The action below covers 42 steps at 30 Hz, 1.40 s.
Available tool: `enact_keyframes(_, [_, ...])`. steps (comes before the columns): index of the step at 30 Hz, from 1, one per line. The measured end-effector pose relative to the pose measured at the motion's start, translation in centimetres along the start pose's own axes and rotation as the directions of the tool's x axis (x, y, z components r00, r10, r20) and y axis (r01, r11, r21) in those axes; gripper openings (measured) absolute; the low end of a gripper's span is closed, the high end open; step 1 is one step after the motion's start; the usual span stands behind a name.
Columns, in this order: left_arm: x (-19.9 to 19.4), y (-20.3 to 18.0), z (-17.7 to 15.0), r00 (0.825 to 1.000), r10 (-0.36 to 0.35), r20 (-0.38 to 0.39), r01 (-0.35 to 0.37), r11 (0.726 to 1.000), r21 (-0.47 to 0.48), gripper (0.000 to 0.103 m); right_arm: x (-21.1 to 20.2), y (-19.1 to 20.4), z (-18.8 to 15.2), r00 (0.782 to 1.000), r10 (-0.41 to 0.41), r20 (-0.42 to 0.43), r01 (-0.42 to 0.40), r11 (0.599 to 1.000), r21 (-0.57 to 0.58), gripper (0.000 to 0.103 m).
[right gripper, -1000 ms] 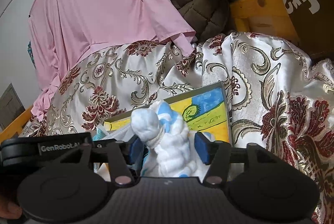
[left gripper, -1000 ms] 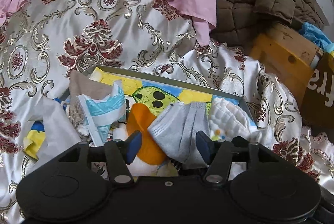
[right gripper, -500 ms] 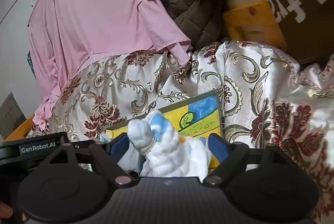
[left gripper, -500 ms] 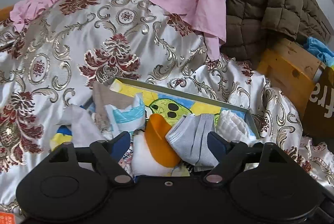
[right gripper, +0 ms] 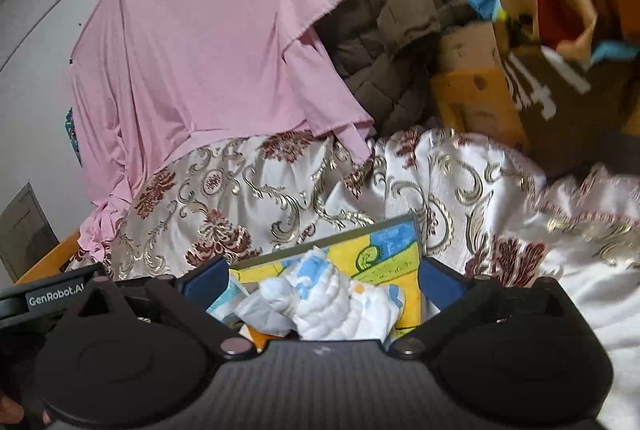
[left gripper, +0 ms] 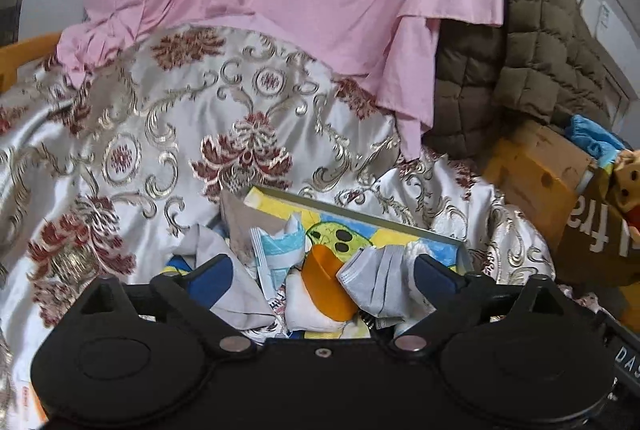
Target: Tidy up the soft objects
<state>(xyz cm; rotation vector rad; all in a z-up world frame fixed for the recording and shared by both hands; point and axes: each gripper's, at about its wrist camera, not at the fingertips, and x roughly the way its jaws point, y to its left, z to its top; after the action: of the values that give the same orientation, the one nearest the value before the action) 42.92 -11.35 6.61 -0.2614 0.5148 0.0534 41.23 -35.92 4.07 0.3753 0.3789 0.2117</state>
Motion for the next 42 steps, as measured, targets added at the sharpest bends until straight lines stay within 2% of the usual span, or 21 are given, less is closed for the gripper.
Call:
enact_keyframes(11, [-6.0, 0.5, 0.5, 0.997, -0.034, 0.068, 0.033, 0.999, 0.015, 0.102, -4.8, 3.8, 0.8, 0.998, -0.010, 0.061, 0.016, 0.995, -0.103, 0.103])
enact_keyframes(22, [-10.1, 0.6, -0.3, 0.992, -0.041, 0.121, 0.036, 0.999, 0.039, 0.102, -9.1, 5.2, 1.2, 0.992, -0.026, 0.121, 0.043, 0.989, -0.140, 0.103])
enact_keyframes(42, [-13.7, 2.4, -2.5, 0.982, -0.024, 0.185, 0.015, 0.999, 0.047, 0.102, -12.4, 6.2, -0.1, 0.988, -0.051, 0.144, 0.076, 0.982, -0.175, 0.103])
